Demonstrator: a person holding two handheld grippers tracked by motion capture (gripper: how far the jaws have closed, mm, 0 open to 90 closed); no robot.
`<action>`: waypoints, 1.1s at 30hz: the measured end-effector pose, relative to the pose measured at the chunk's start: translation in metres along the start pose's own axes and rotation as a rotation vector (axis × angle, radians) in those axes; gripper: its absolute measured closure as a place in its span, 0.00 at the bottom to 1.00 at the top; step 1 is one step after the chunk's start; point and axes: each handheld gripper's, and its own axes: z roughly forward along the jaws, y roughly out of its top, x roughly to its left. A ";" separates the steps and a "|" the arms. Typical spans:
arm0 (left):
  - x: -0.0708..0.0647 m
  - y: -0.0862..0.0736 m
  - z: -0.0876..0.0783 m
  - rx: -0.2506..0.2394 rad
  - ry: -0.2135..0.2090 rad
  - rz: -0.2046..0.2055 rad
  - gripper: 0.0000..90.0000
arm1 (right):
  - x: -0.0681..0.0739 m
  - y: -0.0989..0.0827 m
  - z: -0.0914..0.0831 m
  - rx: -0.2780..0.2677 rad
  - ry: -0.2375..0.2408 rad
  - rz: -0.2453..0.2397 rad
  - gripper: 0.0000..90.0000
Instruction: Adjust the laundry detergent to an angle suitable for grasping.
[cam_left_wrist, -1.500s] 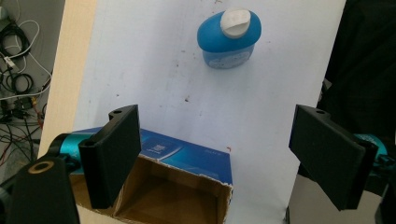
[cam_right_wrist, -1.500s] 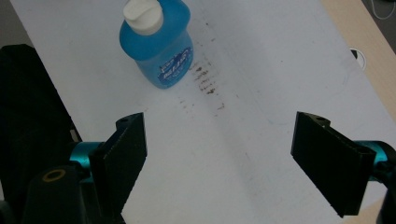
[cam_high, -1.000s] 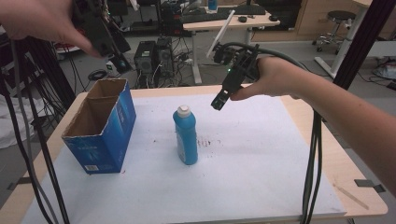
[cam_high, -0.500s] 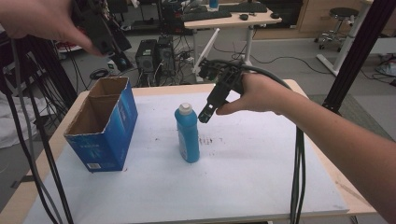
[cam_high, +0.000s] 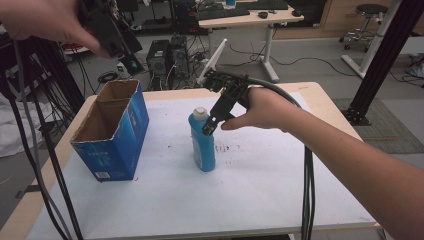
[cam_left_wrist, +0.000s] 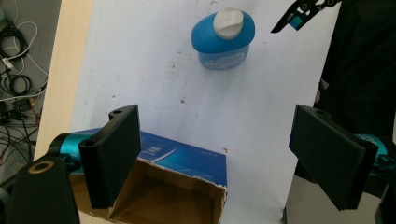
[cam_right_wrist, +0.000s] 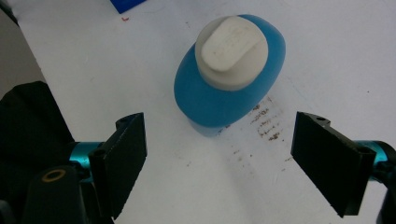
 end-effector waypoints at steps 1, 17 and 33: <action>0.000 0.000 0.000 0.002 0.000 0.001 0.19 | 0.001 0.000 0.002 0.000 -0.002 0.004 0.20; 0.000 -0.001 0.001 0.005 -0.003 0.003 0.19 | 0.005 0.007 0.027 0.019 -0.038 0.023 0.20; -0.002 0.000 0.001 0.006 -0.002 0.000 0.19 | 0.006 0.012 0.043 0.030 -0.072 0.025 0.20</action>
